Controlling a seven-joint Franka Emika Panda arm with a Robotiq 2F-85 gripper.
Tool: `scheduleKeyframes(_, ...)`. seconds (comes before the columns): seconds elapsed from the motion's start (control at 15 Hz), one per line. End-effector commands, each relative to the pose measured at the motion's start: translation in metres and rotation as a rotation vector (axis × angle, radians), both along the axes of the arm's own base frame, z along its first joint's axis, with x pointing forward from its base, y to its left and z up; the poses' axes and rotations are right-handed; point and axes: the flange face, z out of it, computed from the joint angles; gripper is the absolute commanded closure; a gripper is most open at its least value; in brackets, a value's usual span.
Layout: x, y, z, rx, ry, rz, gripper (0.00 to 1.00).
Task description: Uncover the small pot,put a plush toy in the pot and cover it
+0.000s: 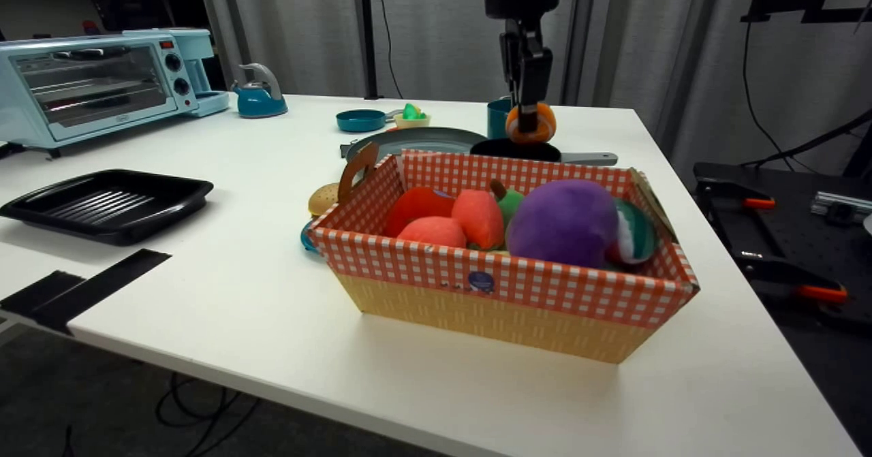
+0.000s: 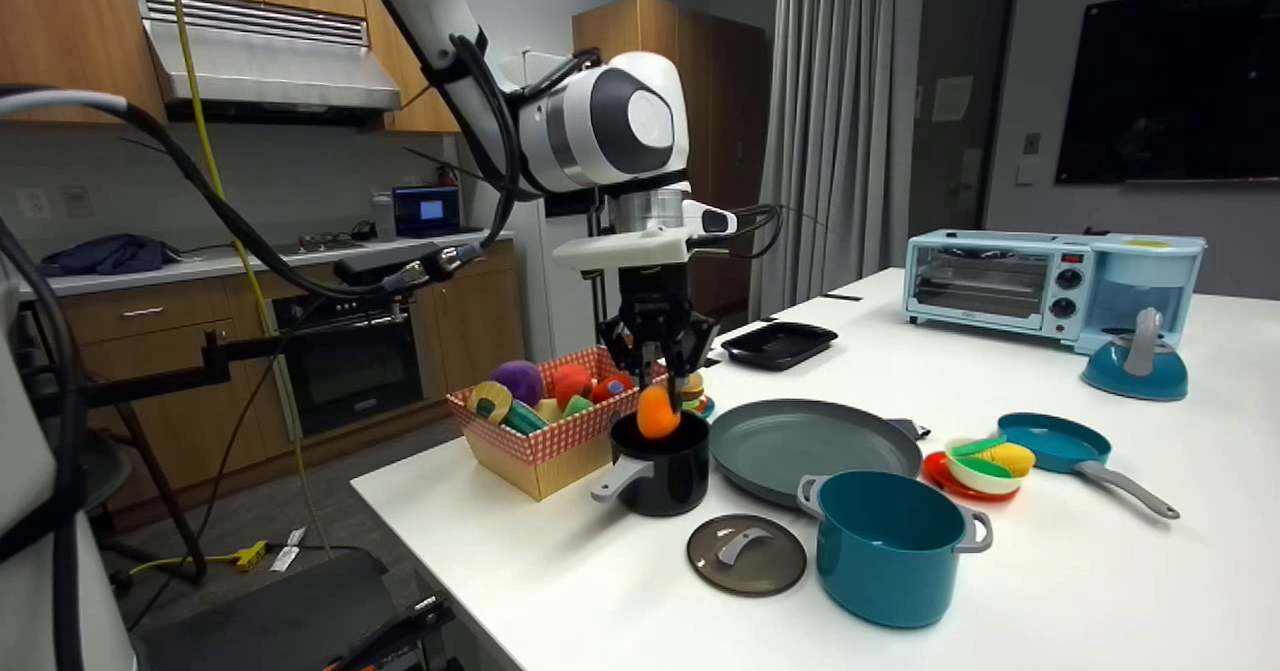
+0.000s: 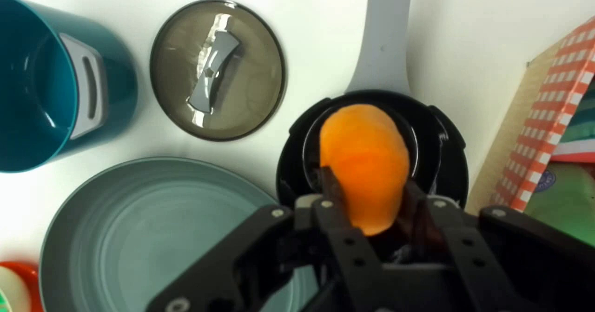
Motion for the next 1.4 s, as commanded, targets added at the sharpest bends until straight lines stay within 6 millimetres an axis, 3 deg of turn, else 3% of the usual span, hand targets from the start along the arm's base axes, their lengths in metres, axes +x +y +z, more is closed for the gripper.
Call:
scheduleKeyframes(0.0,-0.008,-0.003,-0.002,-0.028,0.002,0.004,0.36)
scheduleKeyframes(0.33,-0.009,-0.003,-0.004,-0.029,0.010,0.006,0.01)
scheduleKeyframes(0.87,0.004,-0.017,0.006,0.015,-0.050,-0.095,0.00)
scheduleKeyframes(1.33,0.018,-0.053,0.011,0.035,-0.144,-0.258,0.00)
